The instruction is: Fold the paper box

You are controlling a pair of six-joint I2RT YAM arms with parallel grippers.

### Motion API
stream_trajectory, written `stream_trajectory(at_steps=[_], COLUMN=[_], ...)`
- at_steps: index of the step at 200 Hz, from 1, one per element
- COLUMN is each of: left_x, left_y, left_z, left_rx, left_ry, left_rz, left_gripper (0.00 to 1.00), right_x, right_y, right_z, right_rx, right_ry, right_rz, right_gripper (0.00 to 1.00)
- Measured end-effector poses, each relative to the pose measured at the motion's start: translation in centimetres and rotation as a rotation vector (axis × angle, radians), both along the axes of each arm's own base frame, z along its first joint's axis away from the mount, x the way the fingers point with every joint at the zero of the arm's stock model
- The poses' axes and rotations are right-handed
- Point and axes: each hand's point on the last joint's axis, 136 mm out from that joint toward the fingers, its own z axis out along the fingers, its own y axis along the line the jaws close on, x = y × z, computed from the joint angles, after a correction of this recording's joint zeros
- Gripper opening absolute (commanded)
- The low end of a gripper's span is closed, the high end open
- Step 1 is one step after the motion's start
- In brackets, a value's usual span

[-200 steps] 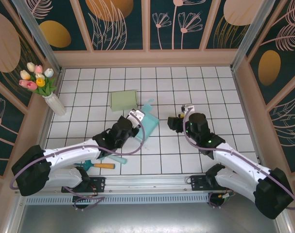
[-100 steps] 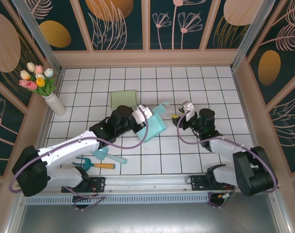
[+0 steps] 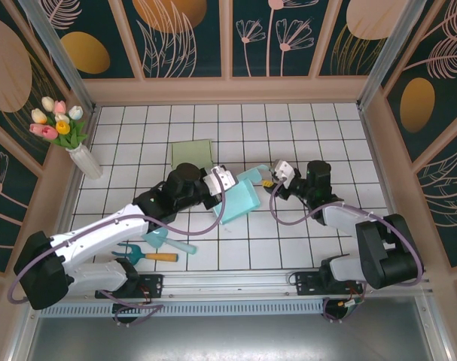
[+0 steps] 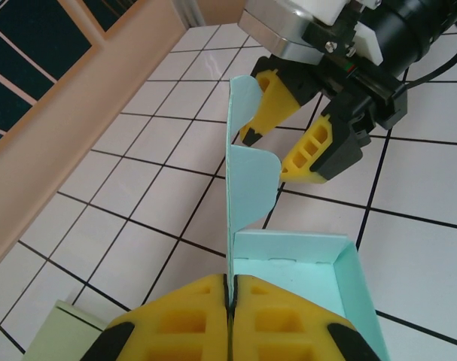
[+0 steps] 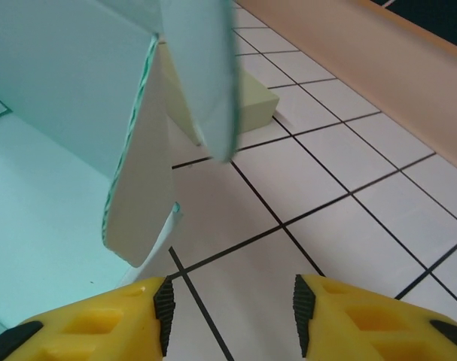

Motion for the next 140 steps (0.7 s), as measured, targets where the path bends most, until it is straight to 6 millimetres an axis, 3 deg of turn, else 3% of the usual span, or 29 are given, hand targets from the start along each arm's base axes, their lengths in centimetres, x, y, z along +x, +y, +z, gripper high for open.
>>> stream_trajectory(at_steps=[56, 140], left_x=[-0.5, -1.0], left_y=[-0.2, -0.5], left_z=[-0.1, -0.7], left_rx=[-0.003, -0.002], left_ry=[0.013, 0.032], left_rz=[-0.027, -0.057], left_gripper=[0.02, 0.02], right_x=[-0.6, -1.4], right_y=[0.6, 2.2], right_z=[0.3, 2.3], right_rx=[-0.018, -0.021], right_ry=[-0.048, -0.120], right_rz=[0.070, 0.155], right_gripper=[0.41, 0.41])
